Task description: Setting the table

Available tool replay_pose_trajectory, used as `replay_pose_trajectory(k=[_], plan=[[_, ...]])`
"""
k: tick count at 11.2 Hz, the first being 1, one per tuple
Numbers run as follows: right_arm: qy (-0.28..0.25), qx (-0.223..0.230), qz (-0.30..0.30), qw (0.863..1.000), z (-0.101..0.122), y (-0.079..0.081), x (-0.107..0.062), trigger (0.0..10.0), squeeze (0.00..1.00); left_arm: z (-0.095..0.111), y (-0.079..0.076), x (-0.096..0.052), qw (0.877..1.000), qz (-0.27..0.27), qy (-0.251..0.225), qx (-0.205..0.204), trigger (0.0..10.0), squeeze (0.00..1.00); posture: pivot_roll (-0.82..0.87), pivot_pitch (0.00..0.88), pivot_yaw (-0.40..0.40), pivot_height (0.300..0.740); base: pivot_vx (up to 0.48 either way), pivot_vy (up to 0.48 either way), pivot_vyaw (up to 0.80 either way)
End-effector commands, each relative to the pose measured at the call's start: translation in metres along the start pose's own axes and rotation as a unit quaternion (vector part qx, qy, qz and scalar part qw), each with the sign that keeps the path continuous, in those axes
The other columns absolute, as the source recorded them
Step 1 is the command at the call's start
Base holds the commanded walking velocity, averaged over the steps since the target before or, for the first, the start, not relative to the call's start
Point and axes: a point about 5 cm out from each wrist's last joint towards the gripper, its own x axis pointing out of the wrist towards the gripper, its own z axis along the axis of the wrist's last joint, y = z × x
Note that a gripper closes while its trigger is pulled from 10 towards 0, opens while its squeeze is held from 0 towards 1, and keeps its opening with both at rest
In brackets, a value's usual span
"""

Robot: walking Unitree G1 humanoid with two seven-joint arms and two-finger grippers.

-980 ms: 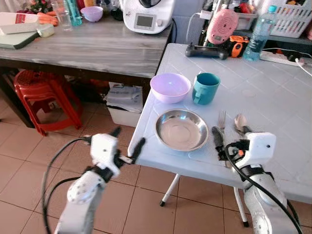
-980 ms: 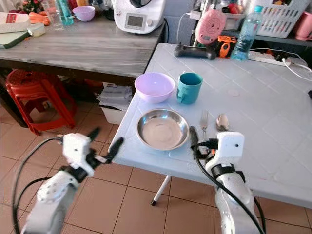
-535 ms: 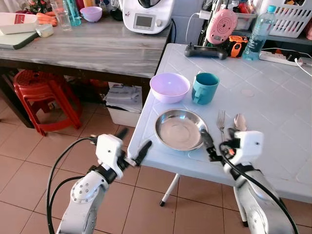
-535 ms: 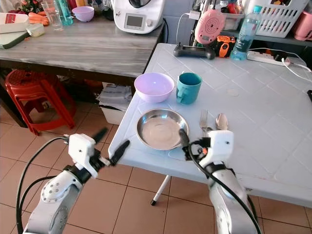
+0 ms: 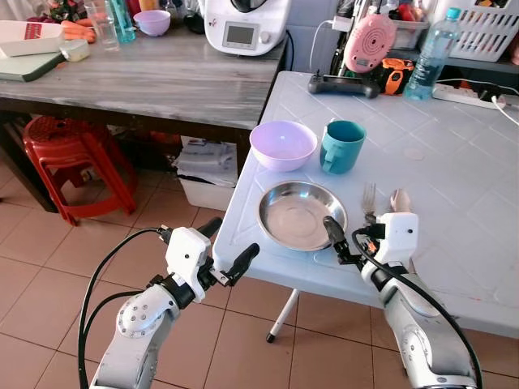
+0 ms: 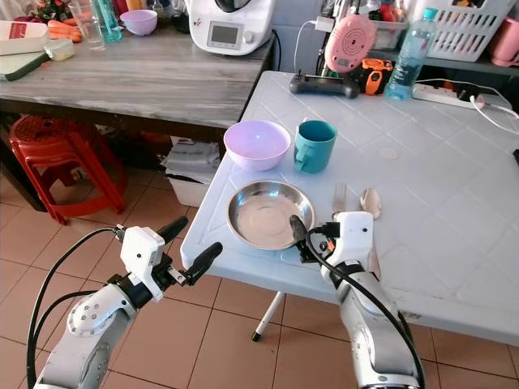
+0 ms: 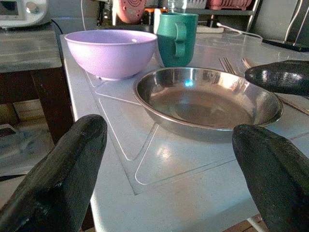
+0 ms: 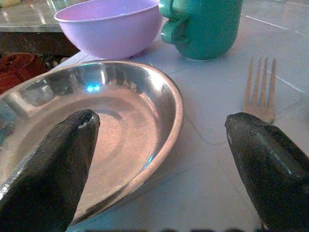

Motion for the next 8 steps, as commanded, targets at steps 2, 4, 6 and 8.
replay_pose_trajectory(k=[2, 4, 6, 8], plan=[[0.001, 0.005, -0.006, 1.0, 0.0, -0.001, 0.004, 10.0, 0.0, 0.0, 0.0, 0.001, 1.0, -0.012, 0.008, 0.01, 10.0, 0.0, 0.03, 0.103, 0.002, 0.74, 0.0, 0.0, 0.0], [-0.004, -0.01, -0.003, 1.0, 0.006, 0.002, 0.006, 10.0, 0.0, 0.0, 0.0, 0.001, 1.0, -0.013, 0.008, 0.013, 10.0, 0.0, 0.03, 0.108, 0.006, 0.74, 0.0, 0.0, 0.0], [-0.013, -0.023, -0.005, 1.0, 0.01, 0.003, 0.006, 10.0, 0.0, 0.0, 0.001, 0.001, 1.0, -0.012, 0.007, 0.014, 10.0, 0.0, 0.03, 0.108, 0.007, 0.74, 0.0, 0.0, 0.0], [-0.031, -0.031, 0.008, 0.999, 0.015, 0.003, 0.008, 10.0, 0.0, 0.0, 0.0, 0.004, 1.0, -0.01, 0.006, 0.015, 10.0, 0.0, 0.03, 0.106, 0.008, 0.74, 0.0, 0.0, 0.0]])
